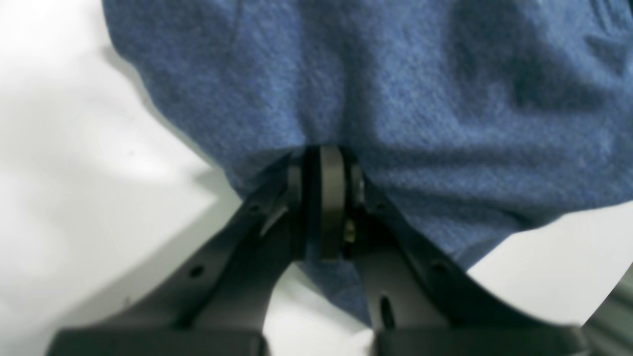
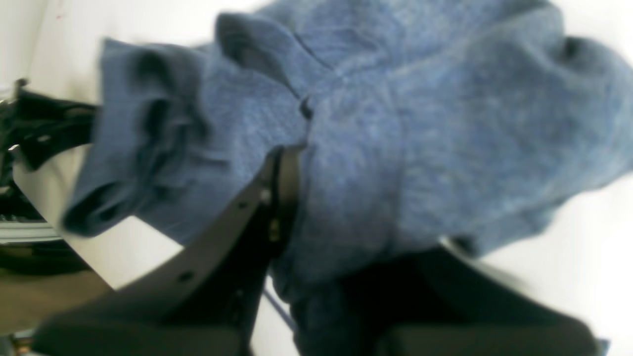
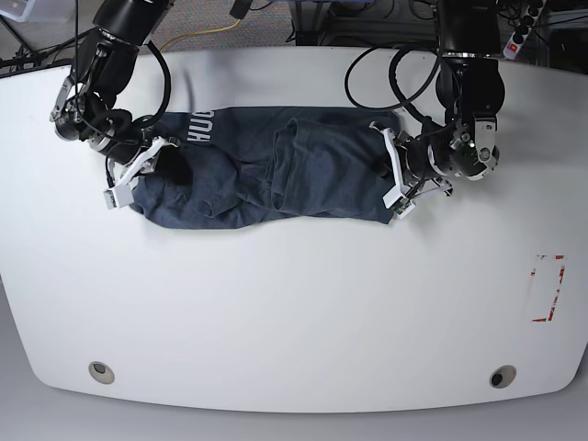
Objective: Fold the T-shirt properly
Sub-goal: 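Fold the strip again, bringing both grippers together over the shirt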
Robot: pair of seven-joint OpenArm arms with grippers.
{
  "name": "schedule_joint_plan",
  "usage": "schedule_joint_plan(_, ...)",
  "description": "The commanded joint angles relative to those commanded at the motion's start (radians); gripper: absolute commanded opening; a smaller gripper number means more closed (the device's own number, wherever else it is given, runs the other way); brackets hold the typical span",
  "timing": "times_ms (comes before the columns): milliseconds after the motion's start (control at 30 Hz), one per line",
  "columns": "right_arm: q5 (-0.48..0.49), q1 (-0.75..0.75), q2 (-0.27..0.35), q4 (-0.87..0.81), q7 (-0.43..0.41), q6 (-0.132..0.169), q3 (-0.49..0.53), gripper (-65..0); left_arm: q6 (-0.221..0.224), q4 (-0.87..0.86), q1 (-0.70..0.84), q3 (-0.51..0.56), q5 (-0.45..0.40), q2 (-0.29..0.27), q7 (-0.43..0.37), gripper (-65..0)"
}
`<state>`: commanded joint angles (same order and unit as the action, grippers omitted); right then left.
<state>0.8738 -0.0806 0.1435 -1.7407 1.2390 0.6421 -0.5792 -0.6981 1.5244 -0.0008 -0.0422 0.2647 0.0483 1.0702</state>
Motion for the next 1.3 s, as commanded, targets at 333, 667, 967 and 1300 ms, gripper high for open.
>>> schedule_joint_plan(333,0.160,0.008,-0.046,-0.150,0.026,-0.008,0.006,-65.0,0.045,-0.095,0.002,0.066,-0.002,-0.046,-0.118,-62.6)
schedule_joint_plan(667,0.183,0.084,-0.190,-0.071,0.018,-0.006,0.166,-65.0,0.053,-0.104,0.009,0.084,0.000,-0.048,-0.126,-62.6)
schedule_joint_plan(967,0.008,0.144,-0.209,0.057,-0.051,-0.011,0.308,-62.5,0.048,-0.098,0.009,0.078,0.006,-0.046,-0.126,-62.6)
schedule_joint_plan(1300,-0.133,0.144,-0.132,0.012,-0.112,-0.012,0.511,-10.0,0.044,-0.041,0.006,0.040,0.018,-0.049,-0.127,-56.5)
